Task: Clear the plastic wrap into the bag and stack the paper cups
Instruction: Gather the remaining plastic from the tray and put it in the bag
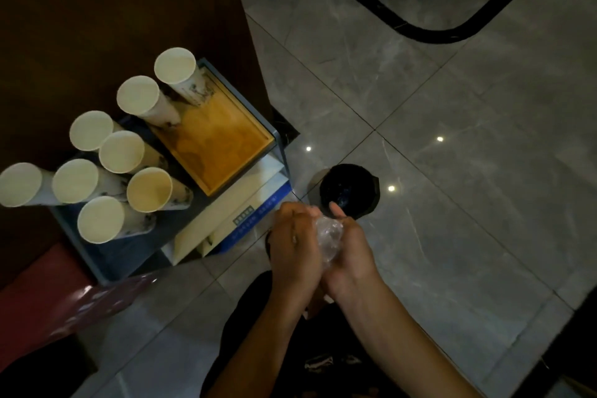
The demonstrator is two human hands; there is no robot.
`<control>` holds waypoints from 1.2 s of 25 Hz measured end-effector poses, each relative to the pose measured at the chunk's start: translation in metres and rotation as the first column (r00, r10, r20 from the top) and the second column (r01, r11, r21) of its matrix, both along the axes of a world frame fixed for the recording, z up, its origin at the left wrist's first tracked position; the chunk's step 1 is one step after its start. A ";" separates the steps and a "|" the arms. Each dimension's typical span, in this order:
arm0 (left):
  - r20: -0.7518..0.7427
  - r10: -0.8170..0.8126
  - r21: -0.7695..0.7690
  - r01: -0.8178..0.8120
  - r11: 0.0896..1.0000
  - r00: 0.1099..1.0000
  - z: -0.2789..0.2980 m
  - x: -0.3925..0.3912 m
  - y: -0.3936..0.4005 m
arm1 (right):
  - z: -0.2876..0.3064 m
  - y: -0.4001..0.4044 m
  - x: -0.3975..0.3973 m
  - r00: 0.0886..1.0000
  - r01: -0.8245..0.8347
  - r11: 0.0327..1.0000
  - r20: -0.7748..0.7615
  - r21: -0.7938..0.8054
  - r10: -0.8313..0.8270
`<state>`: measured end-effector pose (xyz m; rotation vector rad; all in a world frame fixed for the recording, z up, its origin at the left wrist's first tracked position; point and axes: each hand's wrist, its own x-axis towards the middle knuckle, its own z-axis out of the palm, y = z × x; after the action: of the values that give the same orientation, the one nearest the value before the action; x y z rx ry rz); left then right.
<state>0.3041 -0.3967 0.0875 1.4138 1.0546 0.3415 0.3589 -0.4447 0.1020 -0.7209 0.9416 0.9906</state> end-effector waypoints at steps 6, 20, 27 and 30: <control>-0.093 -0.157 0.065 0.163 0.984 0.983 -0.003 -0.001 -0.004 | 0.002 -0.005 -0.003 0.977 -0.068 0.989 0.194 -0.128 0.093; -0.038 -0.252 -0.006 0.252 0.968 0.967 -0.009 0.007 -0.001 | -0.009 0.007 0.001 0.950 -0.076 0.984 0.289 -0.161 0.120; -0.353 -0.489 0.247 0.584 0.773 0.798 -0.025 -0.003 0.010 | -0.017 0.004 -0.009 0.855 -0.220 0.950 0.425 -0.222 0.297; -0.651 -0.433 0.432 0.774 0.463 0.623 -0.033 -0.010 0.016 | -0.024 0.007 -0.014 0.735 -0.351 0.817 0.406 -0.457 0.543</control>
<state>0.2945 -0.3804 0.0546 2.5731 0.6659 -0.2222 0.3451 -0.4379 0.0776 -1.5050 0.4539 0.9739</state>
